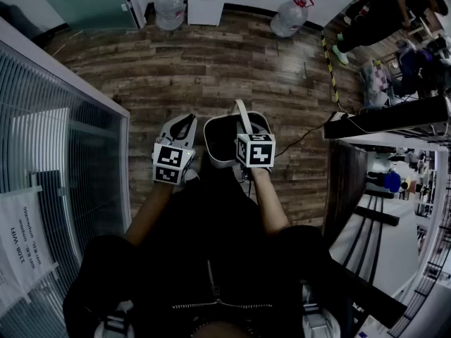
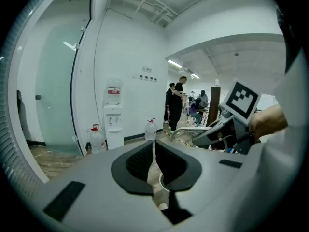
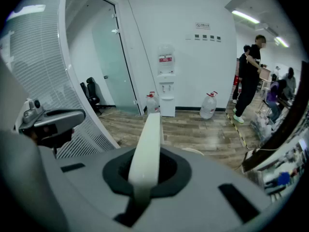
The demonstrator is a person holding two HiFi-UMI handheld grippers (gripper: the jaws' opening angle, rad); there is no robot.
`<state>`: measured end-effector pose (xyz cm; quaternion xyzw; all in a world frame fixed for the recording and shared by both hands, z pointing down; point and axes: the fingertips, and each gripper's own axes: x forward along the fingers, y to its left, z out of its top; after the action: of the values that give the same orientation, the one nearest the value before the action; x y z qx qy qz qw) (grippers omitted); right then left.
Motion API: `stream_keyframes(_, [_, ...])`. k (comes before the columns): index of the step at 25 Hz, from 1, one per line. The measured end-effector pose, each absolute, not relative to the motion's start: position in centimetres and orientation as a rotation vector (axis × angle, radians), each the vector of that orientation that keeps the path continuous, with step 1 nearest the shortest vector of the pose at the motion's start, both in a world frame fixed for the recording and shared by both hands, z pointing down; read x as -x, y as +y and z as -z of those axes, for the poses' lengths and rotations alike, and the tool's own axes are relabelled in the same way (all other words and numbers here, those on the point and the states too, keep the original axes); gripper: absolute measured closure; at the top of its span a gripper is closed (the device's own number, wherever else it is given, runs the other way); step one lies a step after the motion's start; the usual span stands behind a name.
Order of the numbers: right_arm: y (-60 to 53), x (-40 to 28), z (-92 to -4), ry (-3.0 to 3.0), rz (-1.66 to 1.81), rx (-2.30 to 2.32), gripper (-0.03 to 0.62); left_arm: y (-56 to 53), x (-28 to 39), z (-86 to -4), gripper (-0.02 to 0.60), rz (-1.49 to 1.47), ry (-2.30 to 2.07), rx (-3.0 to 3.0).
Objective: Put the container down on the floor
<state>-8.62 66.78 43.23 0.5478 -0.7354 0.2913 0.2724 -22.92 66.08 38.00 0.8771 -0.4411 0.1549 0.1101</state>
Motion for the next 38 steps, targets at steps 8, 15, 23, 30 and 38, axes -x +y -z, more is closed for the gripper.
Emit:
stream_keyframes(8, [66.5,9.2,-41.7,-2.055,-0.716,-1.529,0.580,66.2,23.3,-37.8,0.555,-0.450,-1.299,-2.585])
stream_keyframes(15, [64.6,10.1,-40.6,-2.074,-0.709,-1.525,0.580,64.6,24.1,-37.0,0.555,-0.453,-1.322,-2.585])
stream_keyframes(23, [62.9,11.2,-41.4,-2.076,-0.788,-1.492,0.580,62.1,25.2,-37.4,0.555,-0.455,-1.338,-2.561])
stream_keyframes(30, [60.5,10.6,-42.0,-2.063,-0.828,-1.479,0.580,59.0,24.1,-37.7,0.555,-0.465,-1.328,-2.555])
stream_keyframes(38, [55.0,9.3,-41.7,-2.074,-0.833,-1.480,0.580,54.4,22.5,-38.0,0.555,-0.487,-1.320,-2.538])
